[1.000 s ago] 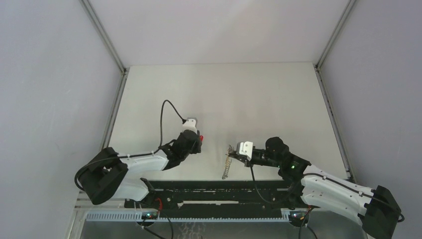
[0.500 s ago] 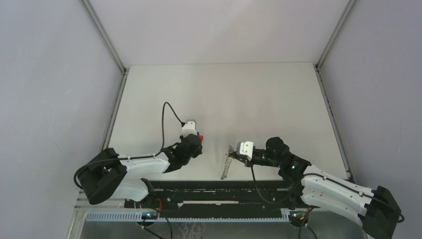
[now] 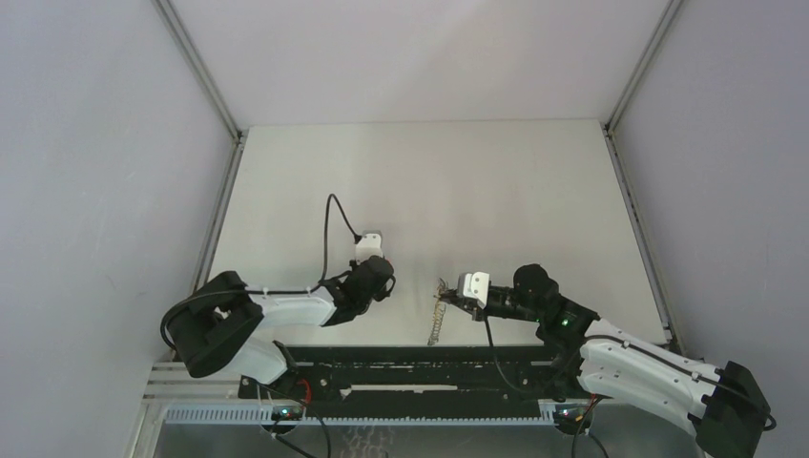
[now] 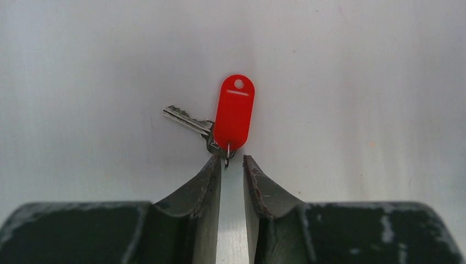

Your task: Put the keys on the keyring

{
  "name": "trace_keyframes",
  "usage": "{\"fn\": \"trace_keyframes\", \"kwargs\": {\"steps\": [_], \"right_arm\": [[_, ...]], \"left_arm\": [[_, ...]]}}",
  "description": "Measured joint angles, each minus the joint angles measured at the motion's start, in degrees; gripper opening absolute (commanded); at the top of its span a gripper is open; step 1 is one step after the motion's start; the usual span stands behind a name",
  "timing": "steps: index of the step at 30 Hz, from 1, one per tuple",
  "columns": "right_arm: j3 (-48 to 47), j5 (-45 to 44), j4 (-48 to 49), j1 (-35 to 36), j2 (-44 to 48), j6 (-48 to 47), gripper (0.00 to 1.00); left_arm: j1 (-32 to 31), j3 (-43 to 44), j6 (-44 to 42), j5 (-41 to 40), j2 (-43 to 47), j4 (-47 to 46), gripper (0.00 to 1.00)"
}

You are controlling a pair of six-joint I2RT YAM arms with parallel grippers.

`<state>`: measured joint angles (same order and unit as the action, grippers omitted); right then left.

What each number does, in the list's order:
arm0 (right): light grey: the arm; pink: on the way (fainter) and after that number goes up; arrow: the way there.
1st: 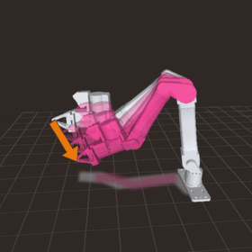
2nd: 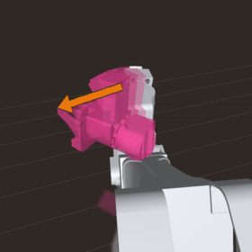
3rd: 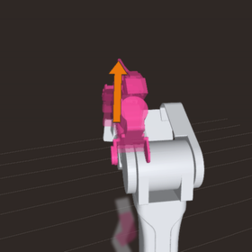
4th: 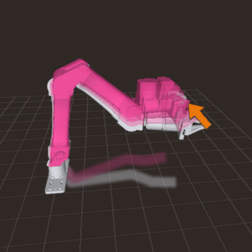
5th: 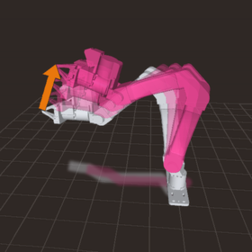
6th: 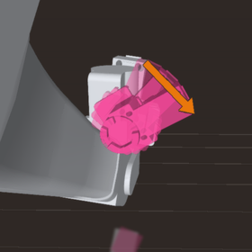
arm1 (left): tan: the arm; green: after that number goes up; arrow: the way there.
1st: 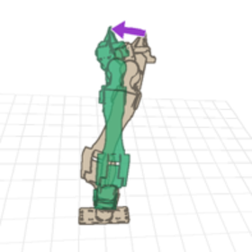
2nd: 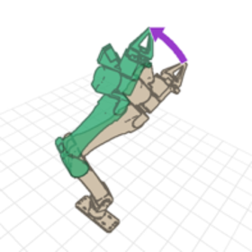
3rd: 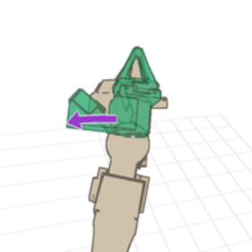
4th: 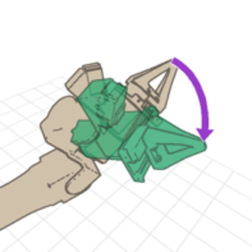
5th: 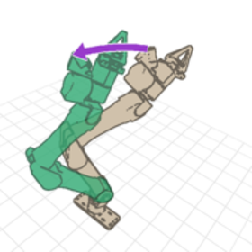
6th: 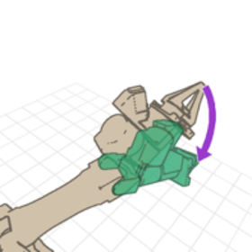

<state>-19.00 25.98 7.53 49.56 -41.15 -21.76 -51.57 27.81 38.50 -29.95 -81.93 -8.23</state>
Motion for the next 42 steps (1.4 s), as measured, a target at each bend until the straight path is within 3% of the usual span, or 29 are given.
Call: {"fn": "trace_keyframes", "kwargs": {"steps": [13,21,26,30,36,42], "right_arm": [[0.00,0.31,0.02,-0.42,-0.11,0.11,0.00],[0.00,0.70,0.02,-0.42,-0.11,0.11,0.00],[0.00,0.96,0.04,-0.42,-0.11,0.11,0.00],[0.00,1.11,0.11,-0.42,-0.11,0.09,0.00],[0.00,1.62,0.87,-0.92,-0.39,0.04,0.00],[0.00,3.69,2.54,-2.95,-1.46,-0.07,0.00]], "left_arm": [[-0.11,0.09,0.00,-0.20,-0.17,0.04,0.20],[-0.61,0.09,0.00,-0.37,-0.17,0.24,0.13],[-0.72,0.09,-0.02,-0.35,-0.13,0.33,0.01],[-0.76,0.09,-0.42,-0.24,0.59,1.16,0.00],[-0.81,0.26,-7.39,1.77,8.61,4.79,0.00],[-0.81,5.29,-20.15,6.91,20.15,13.55,0.00]]}}
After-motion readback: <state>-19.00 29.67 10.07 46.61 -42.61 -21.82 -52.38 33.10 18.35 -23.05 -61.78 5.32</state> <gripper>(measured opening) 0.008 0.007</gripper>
